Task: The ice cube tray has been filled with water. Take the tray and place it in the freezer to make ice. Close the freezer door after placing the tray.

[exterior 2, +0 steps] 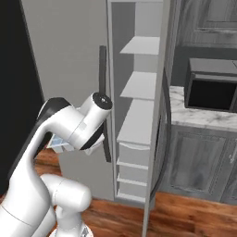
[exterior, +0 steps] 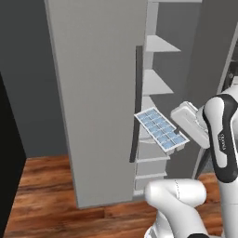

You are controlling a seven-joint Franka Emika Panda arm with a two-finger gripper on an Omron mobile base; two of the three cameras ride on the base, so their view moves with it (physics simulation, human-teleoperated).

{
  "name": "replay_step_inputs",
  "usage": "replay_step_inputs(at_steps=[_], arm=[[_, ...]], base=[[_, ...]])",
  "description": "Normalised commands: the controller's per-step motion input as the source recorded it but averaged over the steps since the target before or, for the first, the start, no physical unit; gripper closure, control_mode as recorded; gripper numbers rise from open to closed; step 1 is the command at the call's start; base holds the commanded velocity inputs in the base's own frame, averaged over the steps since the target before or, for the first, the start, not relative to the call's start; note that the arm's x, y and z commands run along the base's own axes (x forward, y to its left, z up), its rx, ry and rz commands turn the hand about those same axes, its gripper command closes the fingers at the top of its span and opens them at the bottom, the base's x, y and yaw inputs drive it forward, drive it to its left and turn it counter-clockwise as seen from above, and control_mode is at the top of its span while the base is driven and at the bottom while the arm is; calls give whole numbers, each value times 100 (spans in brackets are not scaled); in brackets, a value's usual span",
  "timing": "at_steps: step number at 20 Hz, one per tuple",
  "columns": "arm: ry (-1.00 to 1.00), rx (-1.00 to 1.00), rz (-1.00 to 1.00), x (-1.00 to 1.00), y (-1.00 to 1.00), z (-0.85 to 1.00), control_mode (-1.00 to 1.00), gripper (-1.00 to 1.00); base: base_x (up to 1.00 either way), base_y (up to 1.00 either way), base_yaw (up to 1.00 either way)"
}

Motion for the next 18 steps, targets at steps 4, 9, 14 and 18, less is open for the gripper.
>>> replay_step_inputs(at_steps=[4, 9, 14, 18], arm=[[0, 0, 0, 0, 0, 0, 100, 100], [0, 0, 0, 0, 0, 0, 100, 100], [0, 0, 0, 0, 0, 0, 100, 100], [0, 0, 0, 0, 0, 0, 100, 100]], base=[[53, 0, -13], [57, 0, -10], [40, 0, -11], [33, 0, -10]])
